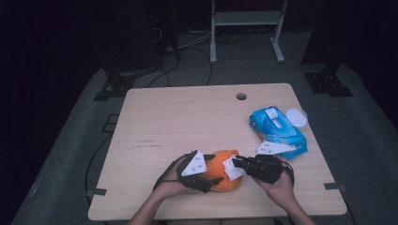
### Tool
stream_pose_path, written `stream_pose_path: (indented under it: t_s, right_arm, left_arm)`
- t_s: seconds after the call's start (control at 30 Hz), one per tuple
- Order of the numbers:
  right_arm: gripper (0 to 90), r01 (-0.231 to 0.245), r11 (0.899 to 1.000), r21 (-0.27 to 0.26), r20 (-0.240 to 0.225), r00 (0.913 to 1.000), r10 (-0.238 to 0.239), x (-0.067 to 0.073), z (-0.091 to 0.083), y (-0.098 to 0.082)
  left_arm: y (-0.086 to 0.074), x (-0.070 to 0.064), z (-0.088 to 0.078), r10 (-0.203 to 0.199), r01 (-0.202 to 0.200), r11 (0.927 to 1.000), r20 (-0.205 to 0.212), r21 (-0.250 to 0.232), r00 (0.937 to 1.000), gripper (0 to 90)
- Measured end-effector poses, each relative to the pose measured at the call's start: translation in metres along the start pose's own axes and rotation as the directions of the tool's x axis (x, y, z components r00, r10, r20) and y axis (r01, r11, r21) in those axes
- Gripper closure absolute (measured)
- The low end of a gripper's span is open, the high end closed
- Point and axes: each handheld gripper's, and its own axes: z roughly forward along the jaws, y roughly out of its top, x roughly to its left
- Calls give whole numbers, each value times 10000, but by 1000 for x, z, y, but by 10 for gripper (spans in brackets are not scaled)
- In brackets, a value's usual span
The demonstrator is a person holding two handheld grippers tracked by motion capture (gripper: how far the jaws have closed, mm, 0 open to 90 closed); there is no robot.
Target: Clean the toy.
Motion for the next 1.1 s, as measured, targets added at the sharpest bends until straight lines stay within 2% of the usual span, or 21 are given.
stream_pose_path:
  t_s: [0.1, 0.2, 0.23, 0.27, 0.3, 0.33, 0.4, 0.43, 0.5, 0.53, 0.6, 0.63, 0.67, 0.73, 0.8, 0.9, 0.97, 1.0, 1.03, 1.07, 1.1]
  right_arm:
    - [808, -199, 9997, 137, -40, 9998, 200, -7, 3, -6]
    - [808, -224, 9995, 222, 64, 9997, 223, -10, 1, -9]
    - [808, -224, 9995, 222, 64, 9997, 223, -10, 1, -9]
    - [808, -247, 9993, 284, 34, 9997, 246, -13, 1, -10]
    - [808, -277, 9991, 306, 16, 9996, 277, -14, 0, -10]
    - [808, -314, 9990, 315, 4, 9995, 314, -15, 0, -11]
    - [808, -366, 9988, 337, 17, 9993, 365, -17, 0, -11]
    - [808, -470, 9984, 329, 115, 9988, 466, -18, -2, -12]
    - [809, -457, 9987, 213, 199, 9988, 452, -15, -3, -9]
    - [809, -278, 9995, 153, 320, 9991, 273, -11, -4, -6]
    - [809, -45, 10000, -73, 191, 9998, 47, -2, -6, -1]
    - [809, -45, 10000, -73, 191, 9998, 47, -2, -6, -1]
    - [808, 246, 9996, -105, 144, 9996, -244, 5, -6, 3]
    - [808, 384, 9992, -55, 215, 9990, -382, 5, -6, 3]
    - [808, 209, 9998, -3, 68, 9998, -209, 1, -5, 0]
    - [809, 37, 9998, 192, 170, 9998, -40, -9, -3, -6]
    - [809, 8, 9998, 199, 240, 9997, -13, -11, -3, -6]
    - [809, -53, 9998, 200, 372, 9993, 46, -14, -4, -8]
    - [809, -53, 9998, 200, 372, 9993, 46, -14, -4, -8]
    - [809, -196, 9996, 189, 381, 9991, 188, -17, -4, -8]
    - [809, -185, 9997, 168, 403, 9990, 178, -18, -4, -7]
  left_arm:
    - [1, 7, -3, -679, 685, 9973, 200, -276, 9975, 174]
    - [-2, 16, -5, -1607, 1613, 9864, 219, -315, 9868, 93]
    - [-2, 16, -5, -1607, 1613, 9864, 219, -315, 9868, 80]
    - [-5, 18, -4, -1972, 1981, 9798, 318, -281, 9798, 68]
    - [-10, 20, 0, -2497, 2506, 9680, 520, -123, 9669, 69]
    - [-13, 21, 3, -2697, 2707, 9626, 646, -74, 9608, 83]
    - [-14, 21, 3, -2748, 2764, 9610, 740, -121, 9586, 120]
    - [-10, 20, 2, -2631, 2646, 9642, 637, -164, 9627, 209]
    - [-7, 20, 1, -2576, 2588, 9659, 587, -125, 9645, 254]
    - [-1, 16, 1, -2390, 2397, 9708, 395, -134, 9702, 265]
    - [6, 11, 2, -2116, 2120, 9772, 294, -111, 9769, 269]
    - [6, 11, 2, -2116, 2120, 9772, 294, -111, 9769, 269]
    - [9, 7, 3, -1816, 1816, 9834, 124, 29, 9833, 268]
    - [9, 7, 3, -1765, 1765, 9843, 136, 33, 9842, 268]
    - [7, 7, 3, -1777, 1779, 9840, 234, -42, 9838, 221]
    - [3, 14, 0, -2236, 2253, 9741, 697, -173, 9722, 132]
    - [2, 16, -1, -2326, 2340, 9722, 714, -121, 9699, 102]
    - [-3, 20, 1, -2756, 2756, 9612, 662, 95, 9590, 89]
    - [-3, 20, 1, -2756, 2756, 9612, 662, 95, 9590, 89]
    - [-9, 22, 4, -3047, 3044, 9524, 772, 164, 9493, 114]
    - [-10, 21, 5, -3015, 3015, 9534, 744, 110, 9506, 146]
